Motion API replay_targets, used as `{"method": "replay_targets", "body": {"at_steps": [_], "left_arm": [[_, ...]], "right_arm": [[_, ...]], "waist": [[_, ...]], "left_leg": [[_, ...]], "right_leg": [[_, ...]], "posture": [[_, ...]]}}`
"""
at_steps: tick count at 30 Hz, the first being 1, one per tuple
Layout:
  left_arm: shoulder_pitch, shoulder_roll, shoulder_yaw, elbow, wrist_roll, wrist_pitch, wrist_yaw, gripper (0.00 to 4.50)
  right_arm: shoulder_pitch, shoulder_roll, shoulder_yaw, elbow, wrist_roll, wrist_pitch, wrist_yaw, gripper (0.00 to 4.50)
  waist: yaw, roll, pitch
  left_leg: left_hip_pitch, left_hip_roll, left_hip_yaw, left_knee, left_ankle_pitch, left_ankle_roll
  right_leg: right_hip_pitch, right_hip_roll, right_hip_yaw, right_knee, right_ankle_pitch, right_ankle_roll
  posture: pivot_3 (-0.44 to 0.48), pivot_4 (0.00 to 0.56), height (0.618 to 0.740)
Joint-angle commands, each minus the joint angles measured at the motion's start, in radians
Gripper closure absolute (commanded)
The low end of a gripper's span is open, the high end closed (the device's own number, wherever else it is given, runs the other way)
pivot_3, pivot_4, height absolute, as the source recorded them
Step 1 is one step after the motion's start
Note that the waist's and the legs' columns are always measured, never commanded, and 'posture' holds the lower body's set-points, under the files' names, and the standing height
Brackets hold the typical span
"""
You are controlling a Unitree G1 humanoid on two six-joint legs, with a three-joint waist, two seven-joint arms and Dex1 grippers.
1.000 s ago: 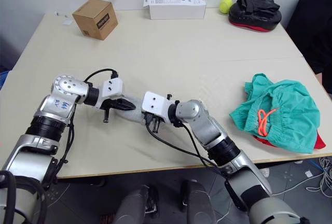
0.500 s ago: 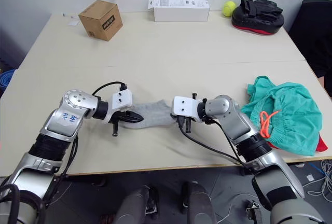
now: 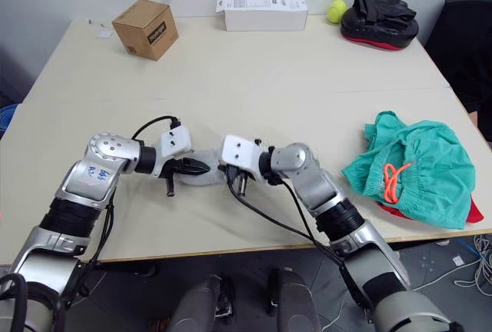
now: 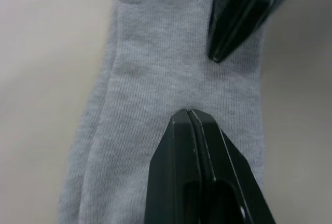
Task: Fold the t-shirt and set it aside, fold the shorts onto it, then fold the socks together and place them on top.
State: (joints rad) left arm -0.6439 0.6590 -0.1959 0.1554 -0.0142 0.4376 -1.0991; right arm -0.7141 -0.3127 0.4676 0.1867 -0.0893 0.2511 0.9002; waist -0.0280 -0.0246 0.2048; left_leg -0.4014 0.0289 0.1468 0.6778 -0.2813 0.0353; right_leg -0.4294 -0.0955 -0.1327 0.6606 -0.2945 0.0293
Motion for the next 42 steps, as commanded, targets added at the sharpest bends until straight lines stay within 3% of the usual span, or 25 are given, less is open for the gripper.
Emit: {"method": "replay_targets", "body": {"at_steps": [1, 5, 9, 12, 15, 19, 22, 25, 28, 32, 42], "left_arm": [[0.036, 0.036, 0.025, -0.016, -0.003, -0.008, 0.015, 4.47], [0.076, 0.063, 0.036, -0.019, -0.007, -0.022, 0.028, 4.47], [0.106, 0.077, 0.071, -0.028, -0.025, -0.004, 0.057, 4.47], [0.149, 0.095, 0.172, -0.133, -0.104, 0.133, 0.084, 3.95], [0.218, 0.115, 0.307, -0.274, -0.199, 0.319, 0.123, 3.12], [0.338, 0.075, 0.573, -0.499, -0.349, 0.667, 0.228, 1.88], [0.389, -0.082, 0.801, -0.67, -0.433, 0.979, 0.324, 0.94], [0.378, -0.251, 0.916, -0.743, -0.426, 1.154, 0.429, 0.02], [0.363, -0.4, 0.971, -0.738, -0.409, 1.177, 0.539, 0.02], [0.324, -0.5, 1.004, -0.689, -0.408, 1.177, 0.617, 0.02], [0.196, -0.56, 0.921, -0.441, -0.41, 1.064, 0.727, 0.02]], "right_arm": [[0.018, -0.051, -0.003, 0.049, -0.05, -0.038, -0.012, 4.5], [0.034, -0.112, -0.046, 0.046, -0.029, -0.04, 0.007, 4.5], [0.039, -0.09, -0.061, 0.033, 0.009, -0.007, 0.019, 4.5], [0.034, -0.051, -0.052, 0.036, 0.011, 0.004, 0.008, 4.5], [0.023, -0.018, -0.053, 0.042, 0.012, 0.013, -0.006, 4.5], [0.013, 0.01, -0.055, 0.046, 0.013, 0.014, -0.009, 4.5], [0.01, 0.021, -0.052, 0.039, 0.016, 0.013, -0.001, 4.5], [0.007, 0.027, -0.05, 0.038, 0.017, 0.014, 0.006, 4.5], [0.0, 0.031, -0.048, 0.039, 0.015, 0.011, 0.014, 4.5], [-0.006, 0.031, -0.052, 0.039, 0.014, 0.014, 0.019, 4.5], [0.008, 0.017, -0.056, -0.002, 0.015, 0.038, 0.028, 4.5]], "waist": [[0.0, 0.0, 0.0], [0.002, 0.0, 0.0], [0.001, 0.0, 0.0], [-0.004, 0.0, 0.0], [-0.012, -0.001, -0.001], [-0.016, -0.001, -0.001], [-0.012, -0.001, -0.001], [-0.003, -0.004, -0.002], [0.001, -0.005, -0.003], [0.0, -0.008, -0.004], [0.005, -0.007, -0.004]], "left_leg": [[0.001, 0.0, 0.0, 0.0, 0.0, 0.0], [0.002, 0.0, 0.0, 0.0, 0.0, 0.0], [0.003, 0.0, 0.0, 0.0, 0.0, 0.0], [0.005, 0.0, 0.0, -0.004, 0.0, -0.001], [0.008, 0.0, 0.001, -0.011, 0.001, -0.004], [0.009, 0.001, 0.001, -0.014, 0.002, -0.005], [0.01, 0.0, 0.001, -0.014, 0.002, -0.005], [0.011, 0.0, 0.0, -0.013, 0.002, -0.005], [0.011, 0.0, 0.0, -0.014, 0.002, -0.006], [0.012, 0.0, 0.0, -0.014, 0.001, -0.008], [0.012, 0.0, 0.0, -0.014, -0.002, -0.013]], "right_leg": [[0.0, 0.0, 0.0, 0.0, 0.0, 0.0], [0.001, 0.0, 0.0, 0.0, 0.0, 0.0], [0.002, 0.0, 0.0, 0.0, 0.0, 0.0], [0.003, 0.0, 0.001, 0.0, 0.0, 0.0], [0.002, 0.0, 0.002, -0.001, 0.0, -0.001], [0.002, 0.001, 0.002, -0.001, -0.001, -0.002], [0.004, 0.001, 0.002, -0.001, -0.001, -0.002], [0.005, 0.001, 0.002, -0.002, -0.002, -0.001], [0.006, 0.001, 0.002, -0.002, -0.002, -0.001], [0.005, 0.001, 0.002, -0.002, -0.002, -0.001], [0.005, 0.001, 0.002, -0.002, -0.002, -0.001]], "posture": [[0.0, 0.15, 0.74], [0.0, 0.15, 0.74], [0.0, 0.15, 0.74], [0.0, 0.15, 0.74], [0.0, 0.15, 0.74], [0.0, 0.15, 0.74], [0.0, 0.15, 0.74], [0.0, 0.15, 0.74], [0.0, 0.15, 0.74], [0.0, 0.15, 0.74], [0.0, 0.15, 0.74]]}}
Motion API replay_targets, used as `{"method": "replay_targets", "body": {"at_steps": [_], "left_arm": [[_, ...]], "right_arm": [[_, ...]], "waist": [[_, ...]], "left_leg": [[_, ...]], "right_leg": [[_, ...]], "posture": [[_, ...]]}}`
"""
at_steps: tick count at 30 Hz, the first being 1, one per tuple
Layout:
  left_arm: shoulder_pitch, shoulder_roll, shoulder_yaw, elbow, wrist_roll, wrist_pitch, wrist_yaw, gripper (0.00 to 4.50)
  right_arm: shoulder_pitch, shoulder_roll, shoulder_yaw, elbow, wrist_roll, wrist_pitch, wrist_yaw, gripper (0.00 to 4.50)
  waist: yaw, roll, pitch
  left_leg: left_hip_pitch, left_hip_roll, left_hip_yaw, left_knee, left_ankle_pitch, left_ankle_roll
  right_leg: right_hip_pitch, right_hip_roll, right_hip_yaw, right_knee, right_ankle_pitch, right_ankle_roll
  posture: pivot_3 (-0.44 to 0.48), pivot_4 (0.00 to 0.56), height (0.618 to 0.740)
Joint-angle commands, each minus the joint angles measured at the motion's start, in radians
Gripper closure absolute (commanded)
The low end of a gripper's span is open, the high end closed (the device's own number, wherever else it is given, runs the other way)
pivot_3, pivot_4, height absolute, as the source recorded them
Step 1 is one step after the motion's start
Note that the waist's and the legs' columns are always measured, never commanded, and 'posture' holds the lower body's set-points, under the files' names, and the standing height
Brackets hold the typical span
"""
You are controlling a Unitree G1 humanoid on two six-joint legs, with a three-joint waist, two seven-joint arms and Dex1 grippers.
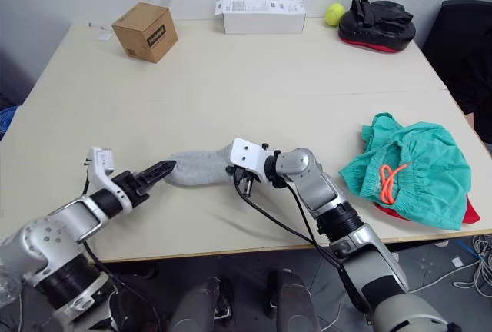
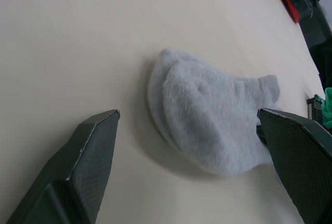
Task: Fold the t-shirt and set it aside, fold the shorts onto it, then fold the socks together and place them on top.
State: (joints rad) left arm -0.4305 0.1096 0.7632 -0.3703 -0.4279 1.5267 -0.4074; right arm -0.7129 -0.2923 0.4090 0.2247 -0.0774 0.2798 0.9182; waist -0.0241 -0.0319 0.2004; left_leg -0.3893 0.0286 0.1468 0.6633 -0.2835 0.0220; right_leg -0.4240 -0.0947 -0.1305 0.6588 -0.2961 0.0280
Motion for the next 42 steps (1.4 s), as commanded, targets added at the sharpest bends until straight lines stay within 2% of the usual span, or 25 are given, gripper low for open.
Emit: {"method": "replay_targets", "body": {"at_steps": [1, 4, 16, 20, 27, 31, 34, 38, 42], "left_arm": [[-0.027, -0.012, -0.043, 0.107, 0.004, -0.035, 0.045, 0.02], [-0.032, 0.005, -0.078, 0.171, -0.005, -0.086, 0.047, 0.61], [-0.054, 0.083, -0.097, 0.172, -0.092, -0.126, 0.056, 4.43], [-0.115, 0.114, -0.12, 0.14, -0.14, -0.071, 0.045, 4.47], [-0.261, 0.206, -0.269, 0.116, -0.19, 0.017, 0.023, 4.47], [-0.332, 0.198, -0.361, 0.136, -0.194, 0.026, 0.029, 4.47], [-0.351, 0.166, -0.458, 0.185, -0.168, -0.003, 0.045, 4.47], [-0.338, 0.169, -0.607, 0.286, -0.103, -0.1, 0.051, 4.47], [-0.336, 0.179, -0.684, 0.358, -0.061, -0.169, 0.046, 4.47]], "right_arm": [[0.009, -0.005, 0.002, -0.044, 0.004, 0.012, 0.01, 4.5], [0.013, -0.01, -0.002, -0.06, 0.004, 0.023, 0.007, 4.5], [0.02, -0.012, -0.014, -0.065, 0.009, 0.042, -0.014, 4.5], [0.022, -0.008, -0.014, -0.061, 0.01, 0.044, -0.022, 4.5], [0.027, 0.003, -0.009, -0.057, 0.009, 0.05, -0.037, 4.5], [0.029, 0.007, -0.008, -0.053, 0.008, 0.052, -0.044, 4.5], [0.033, 0.006, -0.006, -0.052, 0.006, 0.049, -0.049, 4.5], [0.045, 0.003, -0.006, -0.067, 0.005, 0.055, -0.056, 4.5], [0.063, -0.008, -0.009, -0.095, 0.004, 0.066, -0.063, 4.5]], "waist": [[0.002, 0.0, 0.0], [0.002, 0.0, 0.0], [-0.002, 0.0, 0.0], [-0.001, 0.0, 0.0], [-0.004, 0.0, 0.0], [-0.004, 0.0, 0.0], [-0.003, 0.0, 0.0], [-0.003, 0.0, 0.0], [-0.004, 0.0, 0.0]], "left_leg": [[0.0, 0.0, 0.0, 0.0, 0.0, 0.0], [0.0, 0.0, 0.0, 0.0, 0.0, 0.0], [-0.002, 0.0, 0.0, -0.001, -0.001, -0.001], [-0.002, 0.0, 0.0, -0.001, -0.001, -0.001], [-0.002, 0.0, 0.0, -0.002, -0.002, -0.002], [-0.002, 0.0, 0.001, -0.003, -0.001, -0.002], [-0.002, 0.0, 0.001, -0.003, -0.001, -0.003], [-0.002, 0.0, 0.001, -0.004, -0.001, -0.003], [-0.002, 0.0, 0.001, -0.005, -0.001, -0.003]], "right_leg": [[0.0, 0.0, 0.0, 0.0, 0.0, 0.0], [0.0, 0.0, 0.0, 0.0, 0.0, 0.0], [-0.002, 0.0, 0.0, -0.001, 0.0, 0.0], [-0.002, 0.0, 0.0, -0.001, 0.0, 0.0], [-0.002, 0.0, 0.0, -0.002, 0.0, 0.0], [-0.003, 0.0, 0.0, -0.002, 0.0, 0.0], [-0.003, 0.001, 0.0, -0.002, 0.0, 0.0], [-0.003, 0.001, 0.0, -0.003, 0.0, 0.0], [-0.003, 0.001, 0.0, -0.003, 0.0, 0.0]], "posture": [[0.0, 0.15, 0.74], [0.0, 0.15, 0.74], [0.0, 0.15, 0.74], [0.0, 0.15, 0.74], [0.0, 0.15, 0.74], [0.0, 0.15, 0.74], [0.0, 0.15, 0.74], [0.0, 0.15, 0.74], [0.0, 0.15, 0.74]]}}
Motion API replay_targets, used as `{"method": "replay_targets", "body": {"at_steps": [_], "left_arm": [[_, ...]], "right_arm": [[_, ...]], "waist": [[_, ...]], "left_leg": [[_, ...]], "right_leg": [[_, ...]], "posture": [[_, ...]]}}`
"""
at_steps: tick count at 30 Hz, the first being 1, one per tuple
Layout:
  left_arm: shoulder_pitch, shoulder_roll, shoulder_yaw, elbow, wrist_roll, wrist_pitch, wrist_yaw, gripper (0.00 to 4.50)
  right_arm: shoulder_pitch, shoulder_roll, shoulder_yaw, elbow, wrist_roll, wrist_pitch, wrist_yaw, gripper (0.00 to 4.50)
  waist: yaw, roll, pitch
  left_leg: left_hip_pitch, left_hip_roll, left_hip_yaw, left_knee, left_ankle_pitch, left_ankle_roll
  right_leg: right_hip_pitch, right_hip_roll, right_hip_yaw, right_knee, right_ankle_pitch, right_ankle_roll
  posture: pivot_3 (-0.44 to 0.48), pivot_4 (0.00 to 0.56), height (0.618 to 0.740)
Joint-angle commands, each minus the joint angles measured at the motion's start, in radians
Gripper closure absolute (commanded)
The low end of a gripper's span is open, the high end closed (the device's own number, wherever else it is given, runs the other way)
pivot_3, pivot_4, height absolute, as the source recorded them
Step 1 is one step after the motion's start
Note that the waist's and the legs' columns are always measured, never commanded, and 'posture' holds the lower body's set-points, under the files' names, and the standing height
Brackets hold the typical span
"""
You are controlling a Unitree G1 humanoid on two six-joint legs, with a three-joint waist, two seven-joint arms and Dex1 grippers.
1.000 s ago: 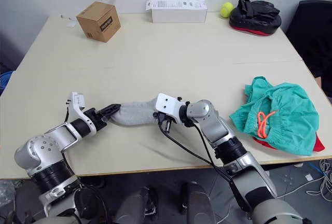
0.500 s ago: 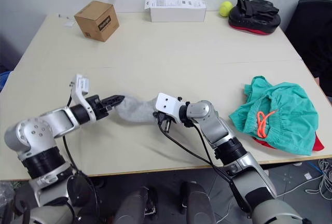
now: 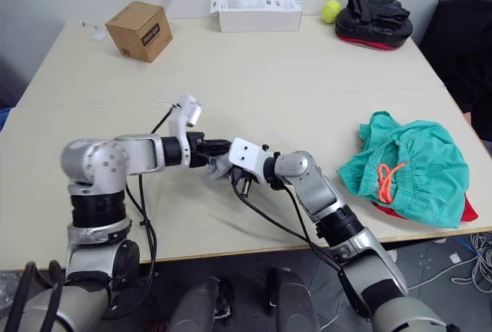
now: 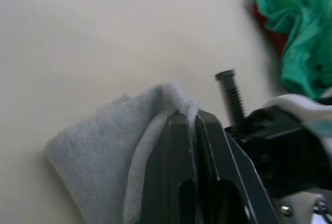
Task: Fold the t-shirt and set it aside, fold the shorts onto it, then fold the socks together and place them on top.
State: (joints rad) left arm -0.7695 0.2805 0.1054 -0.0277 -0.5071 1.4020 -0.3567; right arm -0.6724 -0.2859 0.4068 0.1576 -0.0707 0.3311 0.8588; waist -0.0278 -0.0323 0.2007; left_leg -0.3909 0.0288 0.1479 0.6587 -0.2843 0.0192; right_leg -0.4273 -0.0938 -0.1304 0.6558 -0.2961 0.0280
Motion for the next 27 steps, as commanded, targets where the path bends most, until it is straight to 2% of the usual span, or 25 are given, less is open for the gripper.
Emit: {"method": "replay_targets", "body": {"at_steps": [1, 5, 7, 12, 19, 27], "left_arm": [[-0.001, 0.005, -0.023, 0.021, 0.014, -0.047, -0.008, 4.47], [-0.004, 0.001, -0.001, 0.007, -0.013, -0.032, -0.02, 3.58], [0.003, 0.003, 0.01, -0.001, -0.025, -0.02, -0.025, 2.9], [0.0, -0.036, 0.168, -0.029, -0.126, 0.055, -0.042, 1.35], [-0.001, -0.035, 0.38, -0.063, -0.215, 0.093, -0.025, 1.35], [0.043, 0.018, 0.485, -0.089, -0.214, 0.024, 0.018, 1.35]], "right_arm": [[0.026, -0.017, -0.009, -0.033, -0.002, 0.018, -0.005, 4.5], [0.041, -0.029, -0.012, -0.052, -0.002, 0.025, -0.009, 4.5], [0.046, -0.033, -0.013, -0.062, 0.0, 0.03, -0.011, 4.5], [0.05, -0.037, -0.013, -0.067, -0.001, 0.036, -0.012, 4.5], [0.036, -0.032, -0.01, -0.045, -0.003, 0.03, -0.011, 4.5], [0.035, -0.037, -0.011, -0.046, -0.005, 0.031, -0.003, 4.5]], "waist": [[0.0, 0.0, 0.0], [0.001, 0.0, 0.0], [0.001, 0.0, 0.0], [0.001, 0.0, 0.0], [0.001, 0.0, 0.0], [0.001, 0.0, 0.0]], "left_leg": [[0.0, 0.0, 0.0, 0.0, 0.0, 0.0], [0.0, 0.0, 0.0, -0.001, 0.0, 0.0], [0.0, 0.0, 0.0, 0.0, 0.0, 0.0], [0.0, 0.0, 0.0, -0.001, 0.001, 0.001], [0.0, 0.0, 0.0, -0.001, 0.003, 0.005], [0.0, 0.0, 0.0, -0.002, 0.001, 0.0]], "right_leg": [[0.0, 0.0, 0.0, 0.0, 0.0, 0.0], [0.0, 0.0, 0.0, -0.001, 0.0, 0.0], [0.0, 0.0, 0.0, -0.001, 0.0, 0.0], [0.0, 0.0, 0.0, -0.001, 0.0, 0.0], [0.0, 0.0, 0.0, -0.001, 0.0, 0.0], [0.0, 0.0, 0.0, -0.002, 0.0, 0.0]], "posture": [[0.0, 0.15, 0.74], [0.0, 0.15, 0.74], [0.0, 0.15, 0.74], [0.0, 0.15, 0.74], [0.0, 0.15, 0.74], [0.0, 0.15, 0.74]]}}
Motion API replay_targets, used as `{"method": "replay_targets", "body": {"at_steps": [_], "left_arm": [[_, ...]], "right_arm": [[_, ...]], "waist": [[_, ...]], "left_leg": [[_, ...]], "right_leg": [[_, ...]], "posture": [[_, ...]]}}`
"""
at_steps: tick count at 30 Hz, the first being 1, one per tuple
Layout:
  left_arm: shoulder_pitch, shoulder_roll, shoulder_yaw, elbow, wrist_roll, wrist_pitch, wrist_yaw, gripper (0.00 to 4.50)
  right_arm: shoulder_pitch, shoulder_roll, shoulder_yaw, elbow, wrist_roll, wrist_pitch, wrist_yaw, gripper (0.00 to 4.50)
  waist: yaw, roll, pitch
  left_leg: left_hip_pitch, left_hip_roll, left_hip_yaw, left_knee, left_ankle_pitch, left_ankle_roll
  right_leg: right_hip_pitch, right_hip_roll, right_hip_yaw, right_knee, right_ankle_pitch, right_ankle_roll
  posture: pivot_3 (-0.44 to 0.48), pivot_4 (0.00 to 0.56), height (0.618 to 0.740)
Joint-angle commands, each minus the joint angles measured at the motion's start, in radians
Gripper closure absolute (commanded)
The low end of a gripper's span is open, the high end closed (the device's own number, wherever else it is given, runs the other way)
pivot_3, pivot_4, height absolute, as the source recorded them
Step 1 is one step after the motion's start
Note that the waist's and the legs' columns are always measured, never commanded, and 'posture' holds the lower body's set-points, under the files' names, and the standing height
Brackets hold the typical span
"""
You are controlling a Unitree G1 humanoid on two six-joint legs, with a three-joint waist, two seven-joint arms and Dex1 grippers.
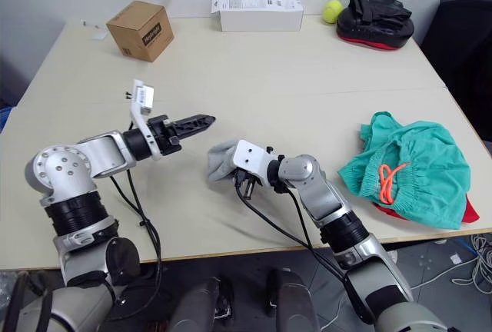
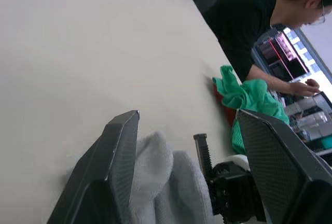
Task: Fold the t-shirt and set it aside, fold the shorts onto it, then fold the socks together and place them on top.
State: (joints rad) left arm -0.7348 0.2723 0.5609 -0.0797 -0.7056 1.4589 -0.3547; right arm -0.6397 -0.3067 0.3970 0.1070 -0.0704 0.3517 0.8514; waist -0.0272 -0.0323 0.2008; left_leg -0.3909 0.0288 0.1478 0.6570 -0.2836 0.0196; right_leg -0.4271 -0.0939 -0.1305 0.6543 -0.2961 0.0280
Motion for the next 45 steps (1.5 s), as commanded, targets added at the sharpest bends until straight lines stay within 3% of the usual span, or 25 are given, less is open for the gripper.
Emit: {"method": "replay_targets", "body": {"at_steps": [1, 2, 5, 9, 12, 13, 22, 30, 34, 40, 45], "left_arm": [[0.026, 0.042, 0.014, -0.041, -0.002, -0.053, 0.015, 1.35], [0.049, 0.06, -0.014, -0.046, 0.015, -0.075, 0.015, 1.35], [0.149, 0.144, -0.196, -0.078, 0.087, -0.2, -0.052, 1.98], [0.211, 0.194, -0.368, -0.103, 0.13, -0.32, -0.124, 3.3], [0.219, 0.205, -0.438, -0.094, 0.162, -0.378, -0.143, 4.33], [0.213, 0.199, -0.442, -0.096, 0.156, -0.377, -0.143, 4.46], [0.177, 0.22, -0.465, -0.125, 0.134, -0.389, -0.191, 4.46], [0.141, 0.218, -0.703, -0.08, 0.25, -0.47, -0.235, 4.46], [0.133, 0.211, -0.765, -0.039, 0.292, -0.511, -0.263, 4.46], [0.126, 0.235, -0.76, -0.021, 0.319, -0.534, -0.293, 4.46], [0.113, 0.213, -0.772, 0.002, 0.343, -0.547, -0.297, 4.46]], "right_arm": [[0.002, -0.017, -0.002, 0.005, -0.006, 0.01, 0.005, 4.5], [0.003, -0.018, -0.002, 0.004, -0.006, 0.01, 0.006, 4.5], [0.004, -0.019, -0.002, 0.003, -0.006, 0.011, 0.008, 4.5], [0.0, -0.019, -0.003, 0.004, -0.006, 0.012, 0.009, 4.5], [-0.002, -0.02, -0.004, 0.002, -0.006, 0.013, 0.009, 4.5], [-0.002, -0.021, -0.005, 0.002, -0.006, 0.014, 0.009, 4.5], [0.007, -0.022, -0.003, 0.003, -0.009, 0.013, 0.004, 4.5], [0.007, -0.017, 0.001, 0.008, -0.011, 0.009, 0.001, 4.5], [0.018, -0.031, -0.007, -0.019, -0.008, 0.018, 0.005, 4.5], [0.05, -0.088, -0.057, -0.118, 0.012, 0.069, 0.006, 4.5], [0.062, -0.214, -0.159, -0.247, 0.079, 0.162, 0.053, 4.5]], "waist": [[0.0, 0.0, 0.0], [0.0, 0.0, 0.0], [0.0, 0.0, 0.0], [0.004, 0.0, 0.0], [0.002, 0.0, 0.0], [0.001, 0.0, 0.0], [0.001, 0.0, 0.0], [0.001, 0.0, 0.0], [0.001, 0.0, 0.0], [0.008, 0.0, 0.0], [0.023, 0.0, 0.0]], "left_leg": [[0.0, 0.0, 0.0, 0.0, 0.0, 0.0], [0.0, 0.0, 0.0, 0.0, 0.0, 0.0], [0.0, 0.0, 0.0, -0.001, 0.0, 0.0], [0.001, -0.001, 0.0, -0.004, 0.001, -0.001], [0.0, -0.001, 0.0, -0.004, 0.001, -0.001], [0.001, -0.001, 0.0, -0.004, 0.001, -0.001], [0.001, -0.001, 0.0, -0.006, 0.003, 0.003], [0.001, -0.001, 0.0, -0.006, 0.003, 0.002], [0.001, -0.001, 0.0, -0.007, 0.004, 0.004], [0.0, -0.001, 0.0, -0.006, 0.005, 0.005], [0.0, -0.001, 0.0, -0.007, 0.005, 0.007]], "right_leg": [[0.0, 0.0, 0.0, 0.0, 0.0, 0.0], [0.0, 0.0, 0.0, 0.0, 0.0, 0.0], [0.0, 0.0, 0.0, -0.001, 0.0, 0.0], [0.0, 0.0, 0.0, -0.002, 0.0, 0.0], [0.0, 0.0, 0.0, -0.003, 0.0, 0.0], [0.0, 0.0, 0.0, -0.003, 0.0, 0.0], [0.0, 0.0, 0.0, -0.003, 0.0, 0.0], [0.0, 0.0, 0.0, -0.003, 0.0, 0.0], [0.0, 0.0, 0.0, -0.003, 0.0, 0.0], [0.0, -0.001, 0.0, -0.005, 0.0, 0.0], [0.0, -0.001, 0.0, -0.007, 0.0, 0.0]], "posture": [[0.0, 0.15, 0.74], [0.0, 0.15, 0.74], [0.0, 0.15, 0.74], [0.0, 0.15, 0.74], [0.0, 0.15, 0.74], [0.0, 0.15, 0.74], [0.0, 0.15, 0.74], [0.0, 0.15, 0.74], [0.0, 0.15, 0.74], [0.0, 0.15, 0.74], [0.0, 0.15, 0.74]]}}
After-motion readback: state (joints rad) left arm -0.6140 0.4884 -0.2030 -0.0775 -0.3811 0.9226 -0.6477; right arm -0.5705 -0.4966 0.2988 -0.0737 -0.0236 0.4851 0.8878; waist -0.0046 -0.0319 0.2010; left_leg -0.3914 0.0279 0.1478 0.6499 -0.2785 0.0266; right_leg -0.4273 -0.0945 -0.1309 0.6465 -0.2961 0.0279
